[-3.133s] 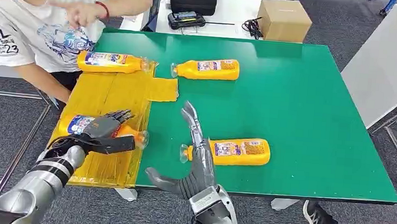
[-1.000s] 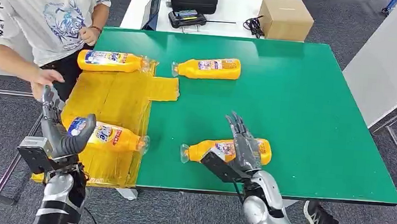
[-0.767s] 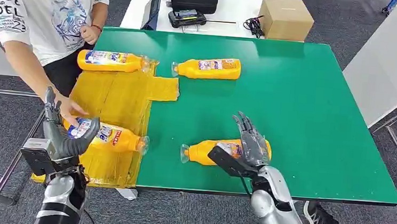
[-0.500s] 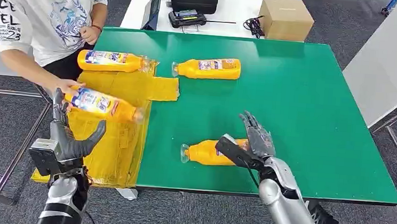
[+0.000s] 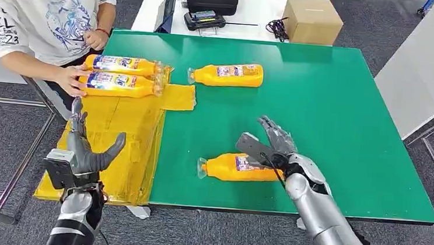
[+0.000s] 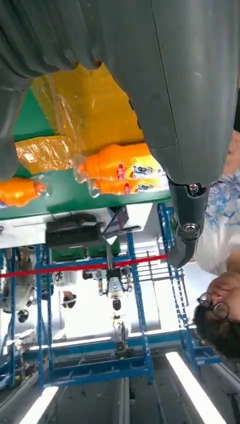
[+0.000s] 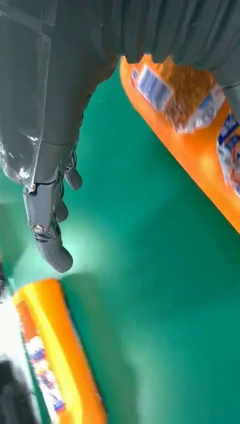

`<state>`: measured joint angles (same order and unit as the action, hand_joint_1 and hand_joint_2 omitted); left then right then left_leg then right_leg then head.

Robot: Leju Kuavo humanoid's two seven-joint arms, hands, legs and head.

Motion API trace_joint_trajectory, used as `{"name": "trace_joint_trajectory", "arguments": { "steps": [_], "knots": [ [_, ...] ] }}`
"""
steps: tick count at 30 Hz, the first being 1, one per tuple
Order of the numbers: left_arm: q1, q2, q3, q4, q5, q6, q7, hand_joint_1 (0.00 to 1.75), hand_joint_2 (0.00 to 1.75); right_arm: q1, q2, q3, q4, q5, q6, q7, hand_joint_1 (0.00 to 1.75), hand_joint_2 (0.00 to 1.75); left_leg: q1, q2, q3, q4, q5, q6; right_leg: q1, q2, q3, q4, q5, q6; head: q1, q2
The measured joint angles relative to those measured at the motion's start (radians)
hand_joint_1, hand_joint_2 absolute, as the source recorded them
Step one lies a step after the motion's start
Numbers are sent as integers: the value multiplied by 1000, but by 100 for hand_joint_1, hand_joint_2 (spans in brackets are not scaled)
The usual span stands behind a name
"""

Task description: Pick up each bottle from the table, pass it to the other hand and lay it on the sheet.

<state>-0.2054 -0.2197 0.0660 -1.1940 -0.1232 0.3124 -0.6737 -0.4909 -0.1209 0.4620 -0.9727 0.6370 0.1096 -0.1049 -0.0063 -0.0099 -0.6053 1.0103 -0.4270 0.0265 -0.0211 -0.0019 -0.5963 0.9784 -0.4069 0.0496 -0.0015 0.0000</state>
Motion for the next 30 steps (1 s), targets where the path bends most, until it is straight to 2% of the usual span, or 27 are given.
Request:
{"name": "trace_joint_trajectory", "arguments": {
  "steps": [9,16,22,30],
  "knots": [
    [-28,0,-26,32,10,-5,0,0,175,-79,-33,66,88,-121,90,-50,0,175,0,0,0,0,0,0,0,0,0,0,0,0,0,0],
    [-34,-1,-45,41,10,5,-4,0,175,-60,-34,85,76,-180,-19,-106,0,175,0,0,0,0,0,0,0,0,0,0,0,0,0,0],
    [-28,-2,-48,36,0,23,-6,0,175,36,-34,47,-112,-203,-110,-154,0,175,0,0,-2,0,0,0,0,0,-1,0,0,0,0,0],
    [-21,-2,-47,34,7,16,-6,0,175,75,-76,35,-233,-255,52,-162,0,175,0,0,-1,0,0,0,0,0,-1,0,0,0,0,0]
  ]
}}
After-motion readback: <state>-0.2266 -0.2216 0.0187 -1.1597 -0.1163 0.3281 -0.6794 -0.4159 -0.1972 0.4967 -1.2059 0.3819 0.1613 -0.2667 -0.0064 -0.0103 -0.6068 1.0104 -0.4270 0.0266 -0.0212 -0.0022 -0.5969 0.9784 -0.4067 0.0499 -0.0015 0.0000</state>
